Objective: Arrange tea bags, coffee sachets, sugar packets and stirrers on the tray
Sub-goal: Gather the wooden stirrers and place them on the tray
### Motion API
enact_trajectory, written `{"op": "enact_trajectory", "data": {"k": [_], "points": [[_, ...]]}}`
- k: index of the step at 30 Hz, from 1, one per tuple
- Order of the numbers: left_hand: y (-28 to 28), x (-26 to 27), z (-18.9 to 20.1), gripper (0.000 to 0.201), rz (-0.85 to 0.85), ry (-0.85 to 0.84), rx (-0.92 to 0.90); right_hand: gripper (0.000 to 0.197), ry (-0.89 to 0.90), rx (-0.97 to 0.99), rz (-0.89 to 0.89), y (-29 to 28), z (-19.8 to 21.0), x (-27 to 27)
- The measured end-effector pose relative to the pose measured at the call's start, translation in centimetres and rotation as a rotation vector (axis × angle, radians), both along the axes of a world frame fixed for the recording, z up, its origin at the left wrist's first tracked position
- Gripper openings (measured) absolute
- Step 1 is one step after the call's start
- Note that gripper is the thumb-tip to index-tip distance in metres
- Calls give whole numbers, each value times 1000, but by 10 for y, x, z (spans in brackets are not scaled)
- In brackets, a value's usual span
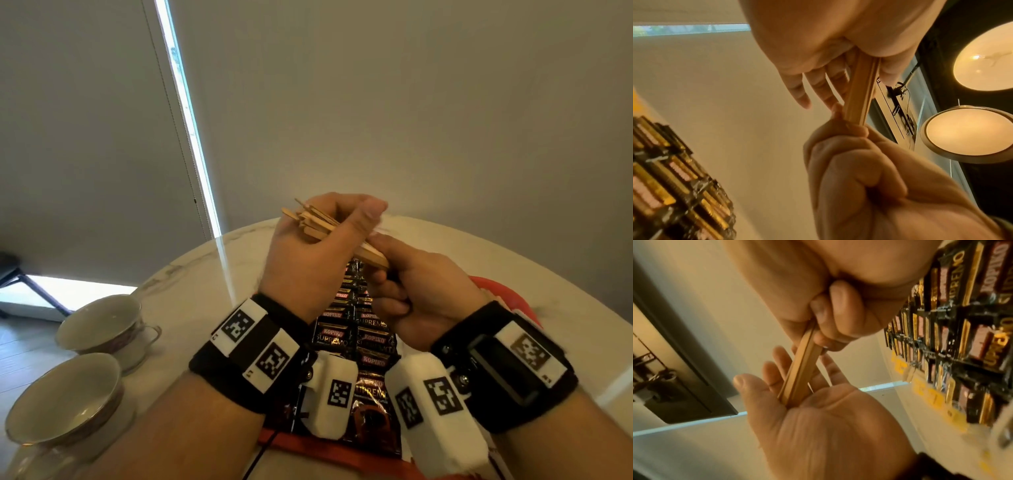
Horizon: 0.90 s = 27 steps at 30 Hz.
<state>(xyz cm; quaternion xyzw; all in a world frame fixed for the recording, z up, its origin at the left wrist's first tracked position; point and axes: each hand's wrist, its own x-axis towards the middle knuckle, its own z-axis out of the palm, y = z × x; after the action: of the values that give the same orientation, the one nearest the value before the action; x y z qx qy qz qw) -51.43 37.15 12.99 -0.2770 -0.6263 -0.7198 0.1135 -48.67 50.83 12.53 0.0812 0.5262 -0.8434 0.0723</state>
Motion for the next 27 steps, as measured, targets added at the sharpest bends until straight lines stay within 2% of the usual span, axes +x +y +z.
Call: {"op": "enact_trajectory", "data": {"k": [1,2,4,6,8,9,12,14,17,21,23,25,27], "points": [[-1,0,3,24,24,35,20,29,-10,-23,6,0,1,0],[-2,0,6,32,47,81,41,27,-23,-43,18,0,2,0],[-6,0,11,57,114,197,66,25,-54,-64,51,-1,5,1],[-11,1,15,76,220,333,41,24,-71,-69,83,-2,8,4],[-12,3,17,83,330,454,-19,24,-75,-57,83,-4,11,6],[-12,4,18,77,363,490,-53,25,-75,-48,77,-4,12,7],[-13,3,17,37,428,553,-147,30,-76,-33,68,-3,15,10],[-15,0,16,21,461,569,-154,39,-80,-40,61,-2,16,10],[-14,0,16,14,331,486,-103,40,-56,-58,45,-3,15,8],[-8,6,21,35,-108,220,218,32,-13,-99,69,-5,12,6],[-7,9,23,35,-261,133,295,26,-9,-112,98,-4,11,6],[-5,11,21,26,-274,135,248,20,-6,-106,127,-3,10,6],[-2,10,19,26,-227,142,233,20,-7,-85,128,-3,7,5]]}}
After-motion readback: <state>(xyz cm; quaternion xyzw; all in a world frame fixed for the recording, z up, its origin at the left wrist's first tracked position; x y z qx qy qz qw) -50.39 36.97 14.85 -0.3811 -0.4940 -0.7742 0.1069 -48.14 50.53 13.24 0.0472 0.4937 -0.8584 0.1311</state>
